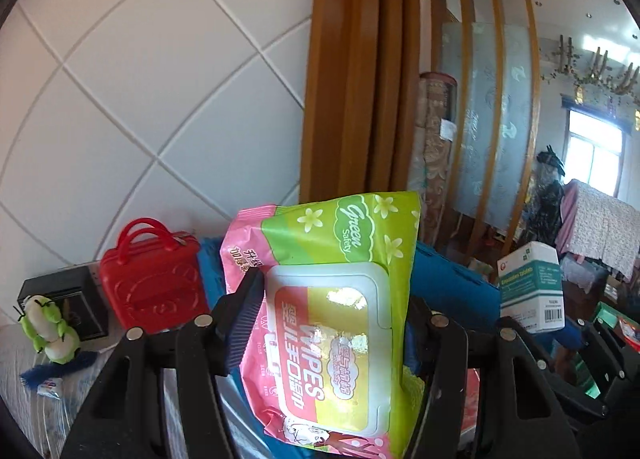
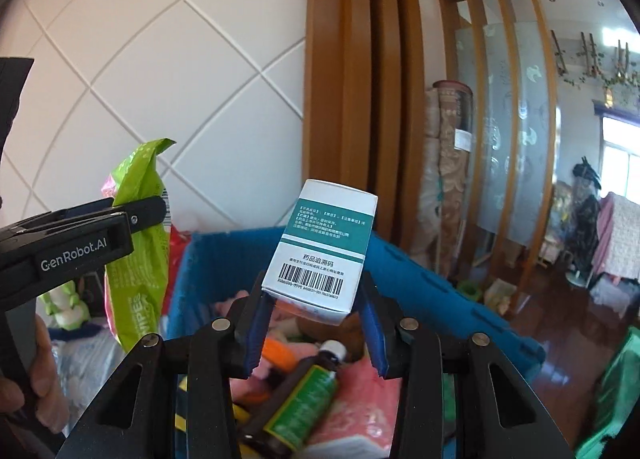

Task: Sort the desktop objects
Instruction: 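Lift and carry the wipes pack with the left tool while the right tool carries the box to the bin, then open the left tool over the bin while the right tool drops the medicine box in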

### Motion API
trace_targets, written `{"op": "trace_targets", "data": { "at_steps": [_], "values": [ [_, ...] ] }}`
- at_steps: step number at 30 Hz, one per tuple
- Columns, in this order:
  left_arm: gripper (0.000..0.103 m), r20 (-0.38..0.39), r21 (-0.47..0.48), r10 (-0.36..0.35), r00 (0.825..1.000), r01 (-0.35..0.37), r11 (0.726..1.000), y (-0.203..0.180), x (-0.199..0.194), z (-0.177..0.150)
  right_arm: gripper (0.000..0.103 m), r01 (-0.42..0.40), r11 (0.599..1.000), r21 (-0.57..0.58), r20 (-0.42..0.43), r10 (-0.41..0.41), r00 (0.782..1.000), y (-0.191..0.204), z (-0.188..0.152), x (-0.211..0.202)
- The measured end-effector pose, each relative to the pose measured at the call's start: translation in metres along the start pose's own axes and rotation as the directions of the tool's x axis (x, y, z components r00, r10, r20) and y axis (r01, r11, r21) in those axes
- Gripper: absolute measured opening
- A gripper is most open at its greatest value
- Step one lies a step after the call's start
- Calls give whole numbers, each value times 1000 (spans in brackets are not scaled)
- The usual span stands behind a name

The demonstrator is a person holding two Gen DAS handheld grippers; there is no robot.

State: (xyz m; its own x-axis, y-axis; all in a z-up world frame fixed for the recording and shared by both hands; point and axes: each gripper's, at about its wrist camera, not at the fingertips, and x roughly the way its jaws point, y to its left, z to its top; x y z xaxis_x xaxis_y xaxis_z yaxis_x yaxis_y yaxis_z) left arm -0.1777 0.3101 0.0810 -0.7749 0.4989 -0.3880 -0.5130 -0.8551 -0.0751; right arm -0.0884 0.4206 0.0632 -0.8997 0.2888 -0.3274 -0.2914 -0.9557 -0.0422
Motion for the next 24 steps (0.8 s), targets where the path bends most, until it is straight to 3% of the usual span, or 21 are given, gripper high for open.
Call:
{"op": "trace_targets", "data": {
  "at_steps": [3, 7, 9, 13, 16, 24],
  "values": [
    [60, -89, 69, 31, 996, -25, 997, -30, 32, -13, 41, 48, 999, -10, -50, -48, 998, -20, -12, 23],
    [80, -172, 76, 54, 984, -41, 996, -40, 52, -26, 42, 48, 999, -4, -137, -48, 989, -41, -31, 57],
    [81, -182, 72, 61, 981, -48, 996, -41, 49, -31, 46, 32, 999, 5, -166, -31, 986, -48, -38, 69],
    [82, -201, 69, 74, 977, -62, 996, -36, 44, -43, 91, 16, 1000, -4, -195, -16, 981, -50, -48, 81],
    [82, -205, 68, 82, 975, -70, 995, -33, 35, -50, 102, 11, 1000, 1, -200, -11, 980, -51, -51, 79],
    [82, -160, 50, 93, 983, -86, 995, -24, -1, -57, 103, 18, 1000, 16, -194, -14, 981, -62, -54, 50]
  ]
}}
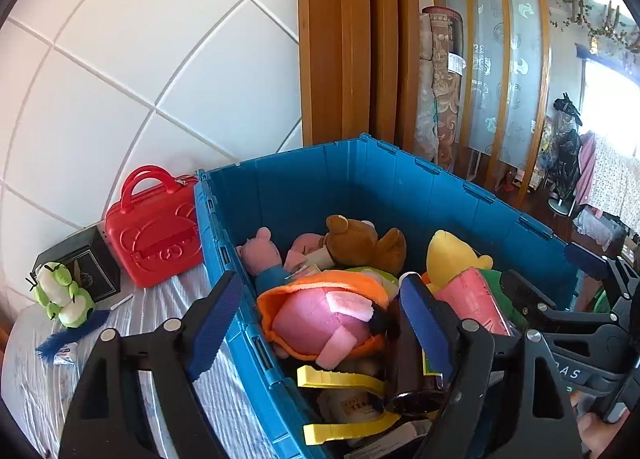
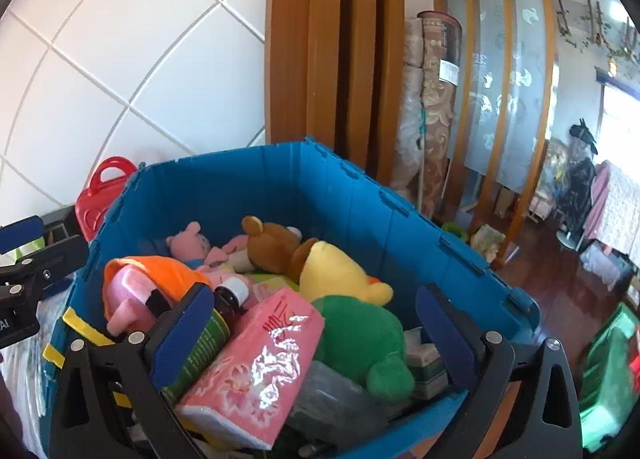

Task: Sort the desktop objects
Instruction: 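Open the left tool over the bin while the right tool drops the medicine box in, then move both tools back toward the green frog plush on the bed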

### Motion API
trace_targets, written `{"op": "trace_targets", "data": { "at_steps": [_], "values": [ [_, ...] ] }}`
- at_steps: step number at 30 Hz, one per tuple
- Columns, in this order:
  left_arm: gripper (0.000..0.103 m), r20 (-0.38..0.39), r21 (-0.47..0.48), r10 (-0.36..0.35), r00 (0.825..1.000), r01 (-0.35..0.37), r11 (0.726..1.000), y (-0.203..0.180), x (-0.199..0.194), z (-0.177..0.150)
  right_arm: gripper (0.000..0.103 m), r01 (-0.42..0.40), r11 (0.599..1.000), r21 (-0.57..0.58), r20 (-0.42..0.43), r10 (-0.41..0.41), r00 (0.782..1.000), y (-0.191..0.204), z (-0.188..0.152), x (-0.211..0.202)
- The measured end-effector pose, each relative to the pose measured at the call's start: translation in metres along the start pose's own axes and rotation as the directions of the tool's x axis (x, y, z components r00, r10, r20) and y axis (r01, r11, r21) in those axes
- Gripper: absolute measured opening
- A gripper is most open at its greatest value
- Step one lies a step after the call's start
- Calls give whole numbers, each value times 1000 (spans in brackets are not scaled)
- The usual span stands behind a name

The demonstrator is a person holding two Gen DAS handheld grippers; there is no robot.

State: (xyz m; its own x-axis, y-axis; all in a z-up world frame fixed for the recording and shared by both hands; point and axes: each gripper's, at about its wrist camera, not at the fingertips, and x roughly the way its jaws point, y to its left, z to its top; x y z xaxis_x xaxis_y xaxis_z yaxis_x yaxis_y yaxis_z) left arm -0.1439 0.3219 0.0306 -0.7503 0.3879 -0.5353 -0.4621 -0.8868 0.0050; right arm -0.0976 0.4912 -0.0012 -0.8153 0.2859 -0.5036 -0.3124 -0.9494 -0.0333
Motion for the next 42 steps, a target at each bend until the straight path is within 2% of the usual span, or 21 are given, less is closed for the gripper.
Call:
{"op": "trace_targets", "data": {
  "at_steps": [5, 9, 15, 19, 24, 27, 35, 38, 42],
  "values": [
    [82, 11, -19, -12, 1000, 12, 1000, 9, -19, -12, 103, 7, 1000, 15, 23, -7, 1000, -5, -2, -26],
    [82, 16, -46, -9, 1000, 10, 999, 26, -36, -24, 103, -11, 1000, -7, 62, 11, 998, 10, -1, -50],
    [82, 18, -98, 83, 996, -81, 992, 81, -65, -46, 103, -102, 992, -76, 108, 110, 988, 68, 5, -71],
    [82, -1, -170, 161, 987, -159, 972, 137, -84, -66, 103, -201, 971, -128, 122, 216, 969, 119, 6, -80],
    [82, -61, -276, 265, 962, -271, 922, 220, -103, -97, 103, -315, 927, -206, 99, 340, 935, 197, 5, -85],
    [82, -104, -319, 324, 940, -340, 885, 269, -114, -120, 103, -374, 897, -236, 66, 399, 914, 243, 2, -82],
    [82, -207, -424, 428, 880, -475, 771, 396, -131, -178, 103, -485, 827, -285, -65, 488, 870, 369, -16, -57],
    [82, -237, -437, 450, 861, -508, 742, 434, -127, -191, 103, -530, 797, -289, -117, 520, 846, 409, -22, -43],
    [82, -258, -469, 433, 864, -504, 726, 475, -110, -200, 103, -558, 775, -298, -164, 534, 829, 457, -22, -17]
  ]
}}
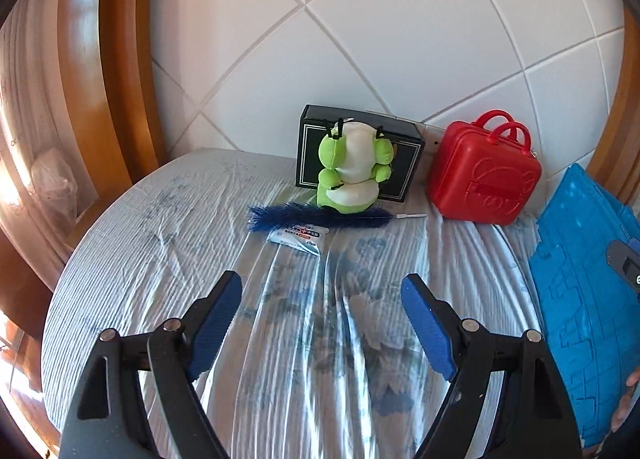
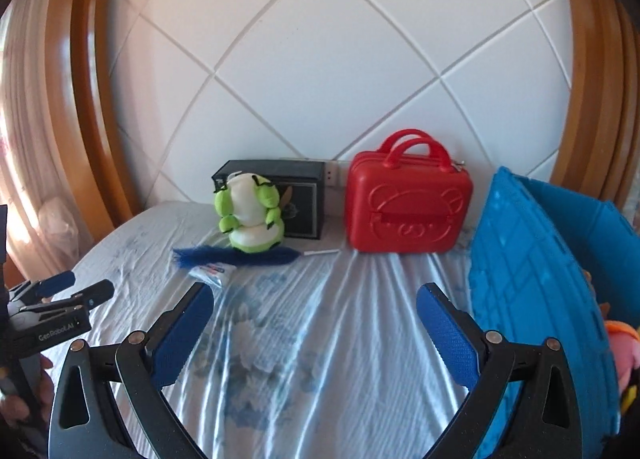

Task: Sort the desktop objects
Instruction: 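Move both tools back toward the green frog plush on the bed, then close both tools on the green frog plush from either side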

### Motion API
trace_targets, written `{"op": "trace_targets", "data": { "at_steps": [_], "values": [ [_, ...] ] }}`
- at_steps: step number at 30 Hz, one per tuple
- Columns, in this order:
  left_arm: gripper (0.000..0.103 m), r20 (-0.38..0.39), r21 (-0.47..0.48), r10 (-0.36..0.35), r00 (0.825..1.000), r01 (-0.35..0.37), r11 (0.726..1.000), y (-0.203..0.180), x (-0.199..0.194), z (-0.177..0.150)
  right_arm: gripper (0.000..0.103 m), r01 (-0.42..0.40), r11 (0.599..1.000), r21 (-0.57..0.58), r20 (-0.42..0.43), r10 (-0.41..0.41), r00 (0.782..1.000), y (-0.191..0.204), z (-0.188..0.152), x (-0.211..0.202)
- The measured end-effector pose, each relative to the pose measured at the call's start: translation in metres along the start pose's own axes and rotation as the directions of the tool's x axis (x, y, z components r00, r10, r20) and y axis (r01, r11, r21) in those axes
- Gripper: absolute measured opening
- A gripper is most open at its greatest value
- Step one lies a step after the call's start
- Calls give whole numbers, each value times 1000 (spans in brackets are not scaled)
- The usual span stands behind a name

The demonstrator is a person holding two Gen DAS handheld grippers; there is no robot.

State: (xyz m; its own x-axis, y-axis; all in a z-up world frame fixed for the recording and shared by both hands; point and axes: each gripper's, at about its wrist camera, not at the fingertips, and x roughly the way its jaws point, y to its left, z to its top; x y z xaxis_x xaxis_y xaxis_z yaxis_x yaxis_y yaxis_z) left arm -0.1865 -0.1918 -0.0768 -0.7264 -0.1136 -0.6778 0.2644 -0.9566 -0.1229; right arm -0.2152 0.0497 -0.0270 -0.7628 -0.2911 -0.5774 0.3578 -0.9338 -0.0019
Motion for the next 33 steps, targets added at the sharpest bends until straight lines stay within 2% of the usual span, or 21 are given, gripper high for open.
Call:
{"op": "trace_targets", "data": {
  "at_steps": [6, 10, 14, 18, 21, 24, 29, 31, 33],
  "values": [
    [82, 2, 12, -11, 1000, 11, 1000, 8, 69, 41, 103, -30, 999, -12, -31, 30, 999, 14, 37, 80],
    [82, -17, 29, -25, 1000, 26, 999, 10, 135, 64, 103, -74, 997, -16, -57, 73, 996, 23, 51, 152],
    [82, -56, 24, -68, 996, 70, 997, 9, 213, 76, 103, -64, 998, -3, -94, 63, 994, 25, 51, 238],
    [82, -98, 91, -74, 992, 83, 992, -3, 282, 73, 103, -116, 993, 29, -146, 119, 982, 16, 42, 316],
    [82, -100, 108, -77, 992, 87, 990, -7, 320, 68, 103, -152, 987, 48, -179, 158, 971, 12, 31, 362],
    [82, -79, 90, -77, 994, 84, 992, -6, 344, 68, 103, -198, 979, 56, -196, 205, 959, 16, 23, 393],
    [82, 3, 79, -88, 996, 88, 993, -2, 354, 81, 102, -239, 970, 44, -149, 243, 959, 27, 33, 415],
    [82, 19, 92, -104, 994, 102, 990, -4, 355, 87, 98, -250, 967, 36, -132, 253, 958, 30, 43, 423],
    [80, 37, 121, -87, 996, 82, 989, -10, 356, 90, 94, -279, 960, 34, -137, 281, 950, 34, 48, 431]
  ]
}}
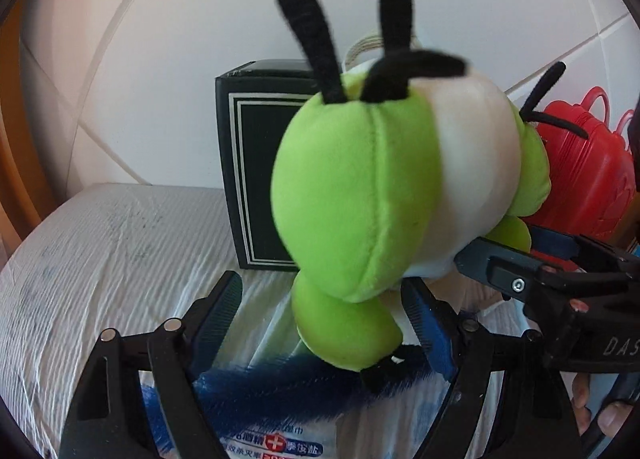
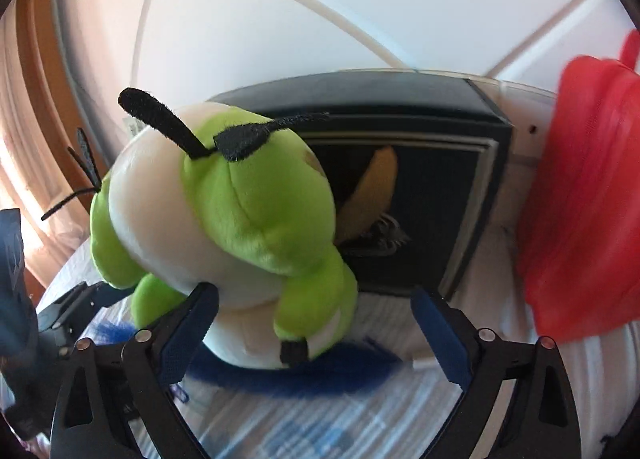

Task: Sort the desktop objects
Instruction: 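Close both tools on the green frog plush from either side, then lift the frog plush with both tools and carry it over the bin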

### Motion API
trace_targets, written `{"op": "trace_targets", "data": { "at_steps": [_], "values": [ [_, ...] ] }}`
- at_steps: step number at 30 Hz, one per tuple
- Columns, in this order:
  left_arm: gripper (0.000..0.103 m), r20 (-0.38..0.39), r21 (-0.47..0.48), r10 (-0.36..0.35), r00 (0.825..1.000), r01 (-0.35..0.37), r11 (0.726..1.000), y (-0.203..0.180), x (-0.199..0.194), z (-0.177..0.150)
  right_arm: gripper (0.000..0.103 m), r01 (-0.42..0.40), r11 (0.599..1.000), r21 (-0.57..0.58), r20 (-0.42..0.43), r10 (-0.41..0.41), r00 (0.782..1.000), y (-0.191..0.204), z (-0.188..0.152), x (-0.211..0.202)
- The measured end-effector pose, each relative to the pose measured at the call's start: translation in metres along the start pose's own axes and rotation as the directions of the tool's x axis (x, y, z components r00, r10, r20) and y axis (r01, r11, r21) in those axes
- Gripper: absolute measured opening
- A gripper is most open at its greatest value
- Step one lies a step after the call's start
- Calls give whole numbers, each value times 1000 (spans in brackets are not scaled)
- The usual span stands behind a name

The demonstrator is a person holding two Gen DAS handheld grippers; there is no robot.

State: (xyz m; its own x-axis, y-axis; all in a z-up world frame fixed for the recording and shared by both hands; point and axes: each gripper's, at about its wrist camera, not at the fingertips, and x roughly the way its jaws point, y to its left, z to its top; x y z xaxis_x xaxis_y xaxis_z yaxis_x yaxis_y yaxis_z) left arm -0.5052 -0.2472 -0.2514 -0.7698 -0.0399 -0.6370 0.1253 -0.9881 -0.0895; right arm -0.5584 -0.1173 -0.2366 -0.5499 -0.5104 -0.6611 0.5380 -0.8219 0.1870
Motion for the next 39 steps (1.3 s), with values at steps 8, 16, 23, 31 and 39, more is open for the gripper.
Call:
{"op": "trace_targets", "data": {
  "at_steps": [8, 16, 23, 31, 39],
  "values": [
    [50, -59, -39, -28, 998, 25, 999, -5, 2, -13, 69, -44, 999, -28, 2, 44, 999, -1, -7, -5],
    [38, -45, -57, -18, 999, 16, 998, -3, 2, -5, 20, -55, 998, 21, -64, 56, 996, -21, -13, 16],
    [31, -1, 3, 43, 999, -43, 999, -20, -9, -5, 14, -28, 999, -23, 30, 29, 999, -15, -14, -2],
    [30, 100, 10, 67, 993, -68, 998, -34, -57, 12, 14, -17, 998, -58, 156, 26, 987, 1, -4, -58],
    [30, 195, 17, 49, 979, -54, 998, -53, -124, 40, 14, 16, 997, -77, 257, 4, 966, 15, 9, -132]
  ]
}}
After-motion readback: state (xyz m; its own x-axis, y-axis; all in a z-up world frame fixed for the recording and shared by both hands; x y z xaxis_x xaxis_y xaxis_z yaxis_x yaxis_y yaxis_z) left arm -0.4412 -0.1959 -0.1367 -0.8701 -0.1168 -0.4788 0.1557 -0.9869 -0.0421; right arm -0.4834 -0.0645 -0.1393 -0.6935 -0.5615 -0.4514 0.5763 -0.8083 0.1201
